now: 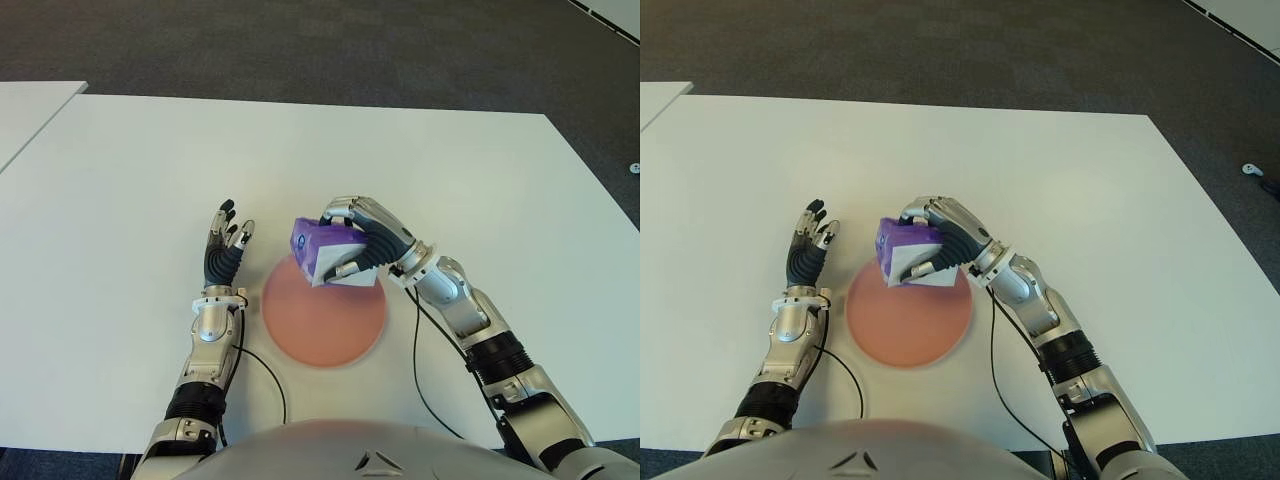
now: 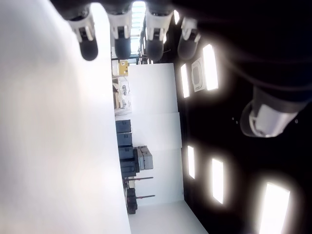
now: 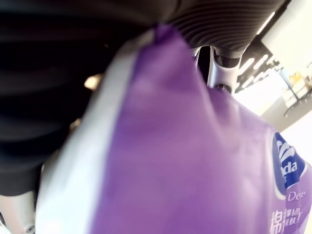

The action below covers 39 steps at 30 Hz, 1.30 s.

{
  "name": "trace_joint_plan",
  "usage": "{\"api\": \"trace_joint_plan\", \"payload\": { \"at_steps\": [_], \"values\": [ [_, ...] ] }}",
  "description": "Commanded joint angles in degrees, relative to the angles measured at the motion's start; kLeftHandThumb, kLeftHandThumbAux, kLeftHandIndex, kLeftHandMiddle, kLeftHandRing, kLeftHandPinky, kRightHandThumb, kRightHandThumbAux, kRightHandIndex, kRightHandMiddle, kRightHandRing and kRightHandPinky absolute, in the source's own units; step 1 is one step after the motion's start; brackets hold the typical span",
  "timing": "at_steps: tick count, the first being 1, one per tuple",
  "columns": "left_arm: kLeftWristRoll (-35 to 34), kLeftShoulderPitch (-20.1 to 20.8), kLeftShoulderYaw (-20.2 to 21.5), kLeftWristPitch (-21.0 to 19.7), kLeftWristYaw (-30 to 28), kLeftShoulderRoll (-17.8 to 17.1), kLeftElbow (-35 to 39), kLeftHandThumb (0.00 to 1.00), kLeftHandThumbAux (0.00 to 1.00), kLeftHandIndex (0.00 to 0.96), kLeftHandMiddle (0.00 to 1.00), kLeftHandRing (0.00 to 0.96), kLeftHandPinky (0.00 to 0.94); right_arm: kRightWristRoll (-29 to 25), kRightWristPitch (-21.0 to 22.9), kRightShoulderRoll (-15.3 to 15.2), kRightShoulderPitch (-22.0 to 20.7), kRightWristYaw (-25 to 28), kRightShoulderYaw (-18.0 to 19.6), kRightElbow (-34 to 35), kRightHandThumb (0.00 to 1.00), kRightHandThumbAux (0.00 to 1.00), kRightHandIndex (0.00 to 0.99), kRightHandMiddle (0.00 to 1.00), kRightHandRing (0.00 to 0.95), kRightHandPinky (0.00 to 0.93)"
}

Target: Put the tissue paper into the plate.

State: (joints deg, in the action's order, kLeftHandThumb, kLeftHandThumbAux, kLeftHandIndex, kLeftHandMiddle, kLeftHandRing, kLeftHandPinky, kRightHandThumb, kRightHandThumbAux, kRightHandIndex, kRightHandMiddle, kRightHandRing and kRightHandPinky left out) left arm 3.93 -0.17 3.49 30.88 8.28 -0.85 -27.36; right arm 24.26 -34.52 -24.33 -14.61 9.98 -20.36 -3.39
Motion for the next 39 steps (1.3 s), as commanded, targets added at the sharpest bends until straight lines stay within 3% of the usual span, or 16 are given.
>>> {"api": "trace_joint_plan", "payload": {
  "at_steps": [1,19,39],
  "values": [
    [0.3,-2.1,-0.1,-2.0,-0.2,-0.1,-2.8,0.0,0.436,0.0,0.0,0.0,0.0,-0.4,-0.5,-1.2,1.4,3.1,-0.6,1.9,0.855,0.677,0.4,0.53,0.801,0.768],
    [-0.9,-1.1,0.3,0.0,-1.5,-0.8,-4.9,0.0,0.438,0.0,0.0,0.0,0.0,-0.4,-8.3,-4.7,4.7,6.8,-0.7,2.6,0.855,0.678,0.399,0.533,0.797,0.785],
    [-0.9,-1.0,0.3,-1.2,-1.4,-1.0,-4.5,0.0,0.439,0.0,0.0,0.0,0.0,0.9,-7.9,-4.6,4.6,7.4,-0.2,1.6,0.855,0.678,0.399,0.535,0.813,0.787]
  ]
}}
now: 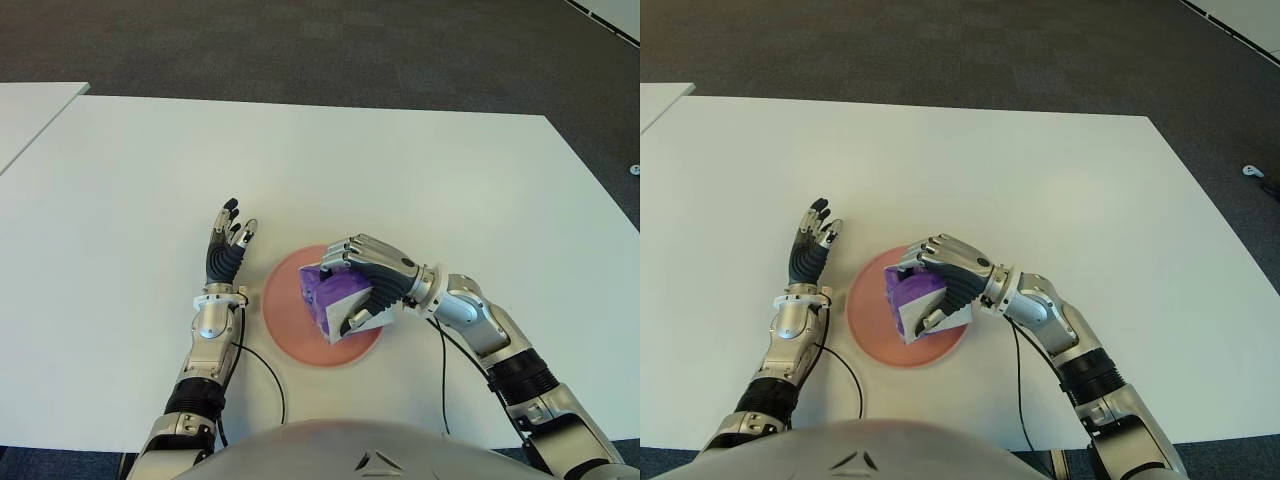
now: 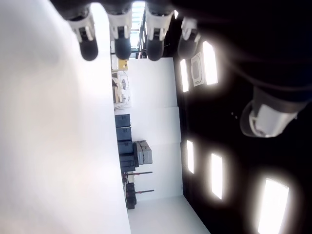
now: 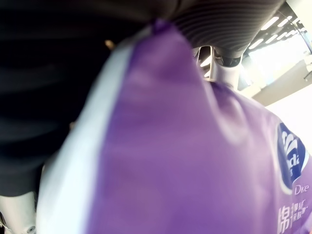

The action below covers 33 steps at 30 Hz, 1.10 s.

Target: Put the tissue paper into the plate.

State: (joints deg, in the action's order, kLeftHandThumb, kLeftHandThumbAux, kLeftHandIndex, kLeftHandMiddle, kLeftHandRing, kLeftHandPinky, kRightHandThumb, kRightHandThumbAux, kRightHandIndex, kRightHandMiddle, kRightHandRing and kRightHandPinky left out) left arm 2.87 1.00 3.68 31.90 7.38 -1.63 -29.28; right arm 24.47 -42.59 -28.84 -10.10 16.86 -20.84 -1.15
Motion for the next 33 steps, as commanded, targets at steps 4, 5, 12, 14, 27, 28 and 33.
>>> {"api": "trace_joint_plan", "payload": {
  "at_steps": [4,5,12,14,27,28,33],
  "values": [
    [0.1,-2.3,0.1,-2.5,-0.6,-0.3,-2.4,0.0,0.436,0.0,0.0,0.0,0.0,2.2,0.4,0.4,0.9,-0.3,-0.3,-1.5,0.854,0.678,0.399,0.534,0.809,0.783],
    [0.1,-2.3,0.1,-2.5,-0.6,-0.4,-2.4,0.0,0.435,0.0,0.0,0.0,0.0,3.0,0.3,0.7,1.3,-0.9,-0.6,-2.0,0.854,0.678,0.399,0.535,0.807,0.783],
    [0.0,-2.4,0.1,-2.4,-0.8,-0.5,-2.4,0.0,0.431,0.0,0.0,0.0,0.0,3.0,2.3,2.9,3.0,-2.3,-1.3,-4.0,0.854,0.676,0.408,0.547,0.766,0.736],
    [0.1,-2.4,0.1,-2.2,-0.9,-0.5,-2.5,0.0,0.429,0.0,0.0,0.0,0.0,2.9,3.1,3.2,3.4,-2.2,-1.3,-3.9,0.847,0.679,0.396,0.539,0.68,0.626],
    [0.2,-2.3,0.1,-1.6,-0.9,-0.8,-3.4,0.0,0.415,0.0,0.0,0.0,0.0,10.0,-0.2,4.6,3.8,-11.2,-1.3,-7.9,0.83,0.687,0.391,0.483,0.512,0.445],
    [0.2,-2.3,0.1,-1.5,-0.9,-0.8,-3.4,0.0,0.414,0.0,0.0,0.0,0.0,10.2,-0.4,4.8,3.7,-11.9,-1.3,-8.4,0.83,0.687,0.392,0.481,0.511,0.447],
    [0.3,-2.4,-0.1,-1.3,-0.9,-0.8,-3.4,0.0,0.414,0.0,0.0,0.0,0.0,11.1,-1.3,6.1,3.4,-15.2,-1.6,-11.2,0.826,0.688,0.396,0.473,0.469,0.406]
  ]
}}
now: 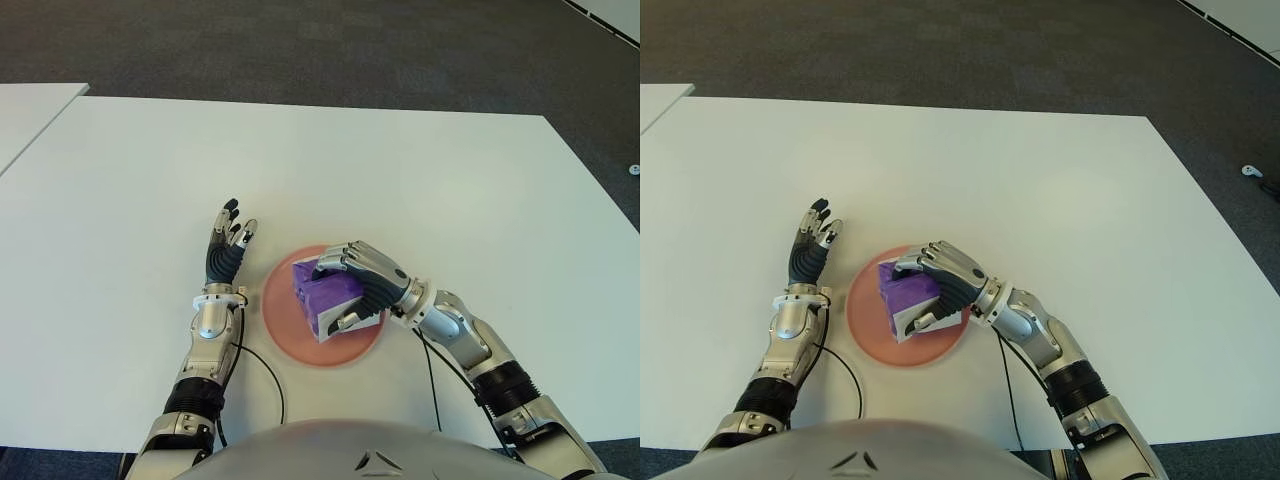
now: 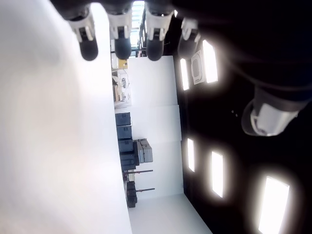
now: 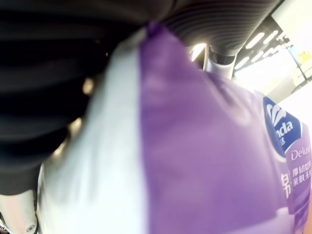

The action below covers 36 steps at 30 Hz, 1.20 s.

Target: Put the tissue paper into the plate.

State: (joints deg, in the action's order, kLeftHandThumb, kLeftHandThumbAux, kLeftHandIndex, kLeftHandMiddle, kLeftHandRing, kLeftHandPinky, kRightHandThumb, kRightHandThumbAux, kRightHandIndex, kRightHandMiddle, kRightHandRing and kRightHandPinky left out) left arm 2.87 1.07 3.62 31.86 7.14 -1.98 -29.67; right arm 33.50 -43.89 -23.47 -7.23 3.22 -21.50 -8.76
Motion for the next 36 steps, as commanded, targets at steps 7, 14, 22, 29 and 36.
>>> {"api": "trace_joint_plan", "payload": {
  "at_steps": [7,14,22,29,36],
  "values": [
    [0.6,-2.4,0.0,-1.6,-0.3,-0.5,-2.9,0.0,0.41,0.0,0.0,0.0,0.0,5.2,-1.3,0.6,-0.4,-4.2,-2.0,-5.5,0.416,0.648,0.156,0.202,0.159,0.12],
    [0.6,-2.7,-0.3,-1.8,-0.9,-0.7,-2.7,0.0,0.425,0.0,0.0,0.0,0.0,12.3,-1.2,-1.6,-1.1,-6.8,-3.4,-3.9,0.223,0.556,0.01,0.025,0.012,0.008],
    [0.5,-2.7,-0.5,-1.6,-1.1,-1.1,-3.0,0.0,0.44,0.0,0.0,0.0,0.0,13.8,0.2,-2.7,-0.2,-7.0,-3.6,-1.7,0.153,0.39,0.0,0.001,0.0,0.0],
    [0.5,-2.4,-0.3,-0.7,-1.0,-1.1,-3.7,0.0,0.442,0.0,0.0,0.0,0.0,13.7,2.2,-3.1,0.5,-6.4,-3.3,1.1,0.154,0.251,0.0,0.0,0.0,0.0],
    [-0.1,-1.9,-0.2,-0.2,-1.6,-1.1,-4.6,0.0,0.444,0.0,0.0,0.0,0.0,12.3,4.5,-2.8,0.2,-5.1,-2.8,3.2,0.158,0.174,0.0,0.0,0.0,0.0]
  ]
}}
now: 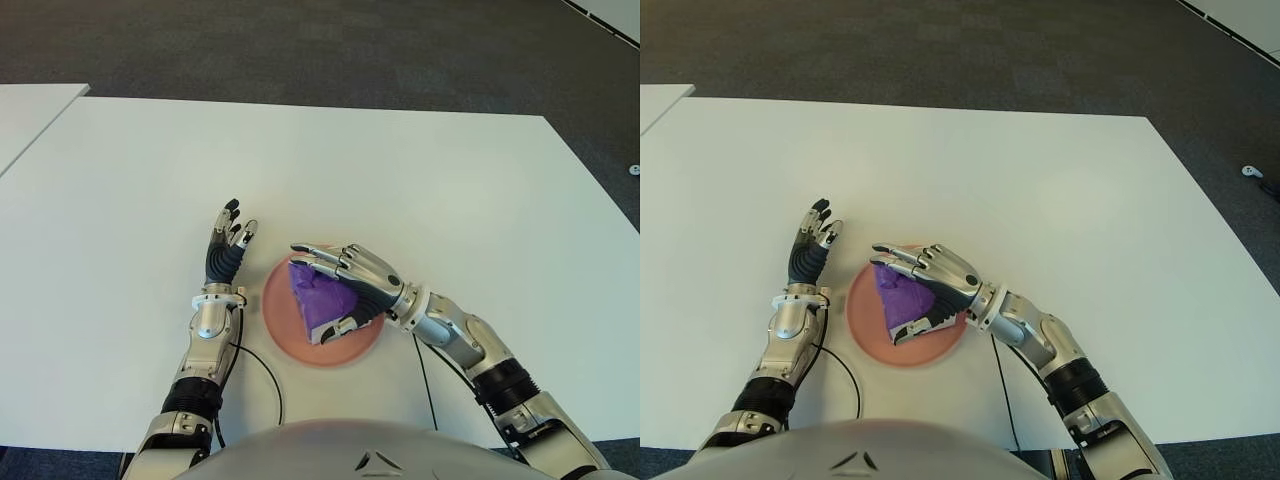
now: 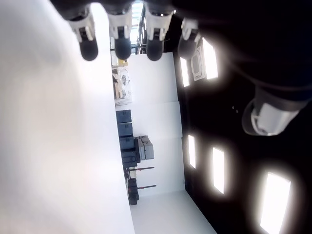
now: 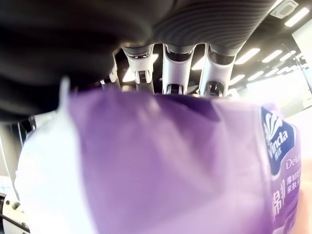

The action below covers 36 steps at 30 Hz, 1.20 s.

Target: Put the tissue paper into the plate.

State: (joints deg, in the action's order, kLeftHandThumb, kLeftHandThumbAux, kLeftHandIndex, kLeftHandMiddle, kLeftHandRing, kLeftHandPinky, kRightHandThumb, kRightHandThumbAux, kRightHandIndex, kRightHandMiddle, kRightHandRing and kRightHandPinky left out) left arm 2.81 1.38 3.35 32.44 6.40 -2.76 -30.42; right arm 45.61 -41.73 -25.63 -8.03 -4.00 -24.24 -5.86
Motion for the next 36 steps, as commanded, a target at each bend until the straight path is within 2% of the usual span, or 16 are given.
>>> {"api": "trace_joint_plan", "payload": {
  "at_steps": [1,5,13,18,22,27,29,31,34,36],
  "values": [
    [-0.1,-2.1,0.1,-0.7,-0.9,-0.3,-3.9,0.0,0.445,0.0,0.0,0.0,0.0,0.3,2.5,-0.6,1.0,2.0,0.0,0.3,0.158,0.168,0.0,0.0,0.0,0.0],
    [-0.2,-1.8,0.3,-0.6,-0.8,-0.2,-4.2,0.0,0.447,0.0,0.0,0.0,0.0,0.2,3.0,-0.5,1.0,1.6,0.1,0.6,0.15,0.154,0.0,0.0,0.0,0.0],
    [-0.3,-1.1,0.4,-0.5,-0.5,-0.2,-5.0,0.0,0.444,0.0,0.0,0.0,0.0,-4.5,2.5,-0.3,0.1,2.3,1.9,1.7,0.144,0.167,0.0,0.0,0.0,0.0],
    [-0.2,-0.5,0.5,-0.1,-0.1,0.0,-5.5,0.0,0.439,0.0,0.0,0.0,0.0,-15.2,6.9,-0.4,-2.4,9.5,5.7,7.0,0.167,0.165,0.0,0.0,0.0,0.0],
    [0.1,-0.2,0.6,0.5,0.7,0.3,-5.7,0.0,0.437,0.0,0.0,0.0,0.0,-21.1,8.6,1.5,-3.0,10.5,8.2,8.6,0.168,0.174,0.0,0.0,0.0,0.0],
    [0.4,0.1,0.7,0.7,1.7,0.9,-5.5,0.0,0.434,0.0,0.0,0.0,0.0,-33.5,14.7,2.2,-2.1,14.4,12.8,12.0,0.167,0.194,0.0,0.0,0.0,0.0],
    [0.4,0.1,0.7,0.7,1.9,1.0,-5.5,0.0,0.432,0.0,0.0,0.0,0.0,-36.4,16.3,2.2,-1.7,15.4,14.4,12.5,0.198,0.216,0.0,0.0,0.0,0.0],
    [0.3,0.3,0.7,0.8,2.0,1.0,-5.8,0.0,0.431,0.0,0.0,0.0,0.0,-37.2,16.8,2.4,-1.7,15.9,14.9,12.6,0.215,0.228,0.0,0.0,0.0,0.0],
    [0.2,0.5,0.7,1.2,1.9,1.0,-5.9,0.0,0.43,0.0,0.0,0.0,0.0,-38.7,8.6,4.7,-7.8,10.7,19.7,-4.7,0.24,0.271,0.0,0.0,0.0,0.0],
    [0.0,0.7,0.8,1.2,1.7,1.0,-6.1,0.0,0.43,0.0,0.0,0.0,0.0,-39.3,5.4,5.5,-10.2,8.8,21.6,-9.8,0.241,0.291,0.0,0.0,0.0,0.0]
  ]
}}
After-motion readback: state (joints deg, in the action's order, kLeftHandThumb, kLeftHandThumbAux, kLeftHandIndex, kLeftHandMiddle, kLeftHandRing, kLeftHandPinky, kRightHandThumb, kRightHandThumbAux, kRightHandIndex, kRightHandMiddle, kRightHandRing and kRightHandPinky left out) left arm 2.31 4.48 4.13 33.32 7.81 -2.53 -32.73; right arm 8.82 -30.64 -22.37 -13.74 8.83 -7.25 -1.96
